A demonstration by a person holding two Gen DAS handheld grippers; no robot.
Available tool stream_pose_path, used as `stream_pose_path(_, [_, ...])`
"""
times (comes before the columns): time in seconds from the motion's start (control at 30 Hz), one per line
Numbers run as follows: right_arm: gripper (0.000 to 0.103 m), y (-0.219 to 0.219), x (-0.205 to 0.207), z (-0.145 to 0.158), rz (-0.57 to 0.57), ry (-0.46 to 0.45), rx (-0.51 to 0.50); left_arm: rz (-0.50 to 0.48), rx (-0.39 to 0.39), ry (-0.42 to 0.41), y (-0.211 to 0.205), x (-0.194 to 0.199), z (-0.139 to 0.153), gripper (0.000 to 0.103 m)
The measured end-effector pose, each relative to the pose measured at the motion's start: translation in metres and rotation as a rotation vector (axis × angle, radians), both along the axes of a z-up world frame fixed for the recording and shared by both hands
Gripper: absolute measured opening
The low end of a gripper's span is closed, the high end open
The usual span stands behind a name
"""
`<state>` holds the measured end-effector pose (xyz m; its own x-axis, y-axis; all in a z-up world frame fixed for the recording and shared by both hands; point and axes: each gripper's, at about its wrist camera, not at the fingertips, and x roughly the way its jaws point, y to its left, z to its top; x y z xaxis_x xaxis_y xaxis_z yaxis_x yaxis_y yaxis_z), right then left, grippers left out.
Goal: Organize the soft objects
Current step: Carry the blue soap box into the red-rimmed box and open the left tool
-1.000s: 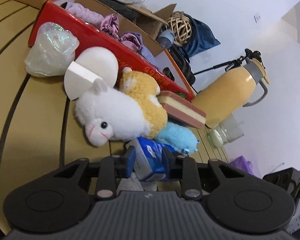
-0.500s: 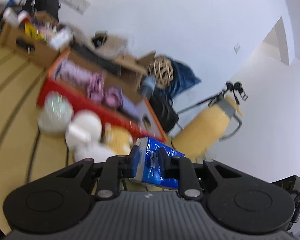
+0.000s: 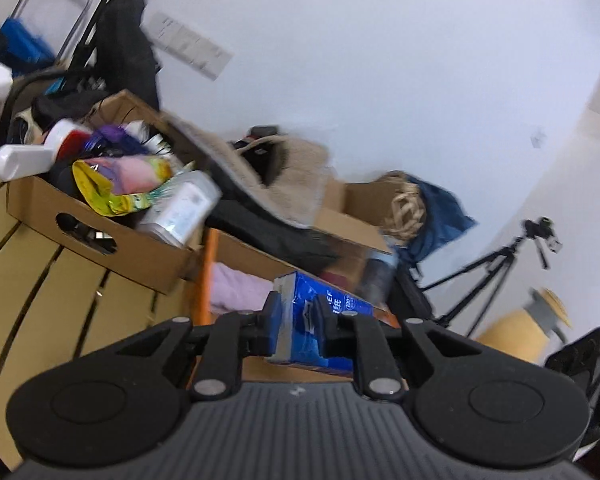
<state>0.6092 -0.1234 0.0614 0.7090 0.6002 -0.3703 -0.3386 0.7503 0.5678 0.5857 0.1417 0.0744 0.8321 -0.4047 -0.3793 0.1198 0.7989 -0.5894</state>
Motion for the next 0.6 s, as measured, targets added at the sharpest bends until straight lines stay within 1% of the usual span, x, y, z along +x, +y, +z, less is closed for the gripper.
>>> stream_pose_path(0.07, [0.019,0.016,0.028,-0.007,-0.02,0.02,-0.055,0.008,0.047,0.036,-0.006,0.031,-0.01,0.017])
stream_pose_path(0.13, [0.019,0.021,0.051,-0.017,-0.045,0.055,-0.091,0.009,0.113,0.062,-0.014,0.054,-0.023,0.019])
stream_pose_path(0.2, [0.019,0.018,0.073,-0.032,-0.068,0.116,-0.073,0.032,0.174,0.111,-0.025,0.069,-0.036,0.019])
stream_pose_path(0.27, [0.021,0.014,0.095,-0.05,-0.061,0.189,-0.048,0.039,0.216,0.124,-0.033,0.074,-0.044,0.019])
stream_pose_path(0.33, [0.021,0.012,0.107,-0.067,-0.062,0.269,-0.055,0.027,0.218,0.109,-0.035,0.07,-0.047,0.019])
stream_pose_path(0.37, [0.021,0.012,0.109,-0.072,-0.07,0.284,-0.062,0.018,0.228,0.097,-0.037,0.066,-0.046,0.019])
stream_pose_path(0.43, [0.021,0.01,0.107,-0.076,-0.053,0.283,-0.086,0.01,0.273,0.079,-0.04,0.057,-0.043,0.019])
stream_pose_path(0.5, [0.022,0.008,0.1,-0.071,-0.036,0.261,-0.099,0.008,0.318,0.057,-0.045,0.046,-0.035,0.019])
stream_pose_path(0.57, [0.026,0.0,0.085,-0.056,-0.04,0.21,-0.101,0.013,0.341,0.022,-0.047,0.03,-0.021,0.019])
stream_pose_path(0.6, [0.031,-0.005,0.076,-0.046,-0.037,0.183,-0.101,0.016,0.362,-0.01,-0.048,0.017,-0.012,0.019])
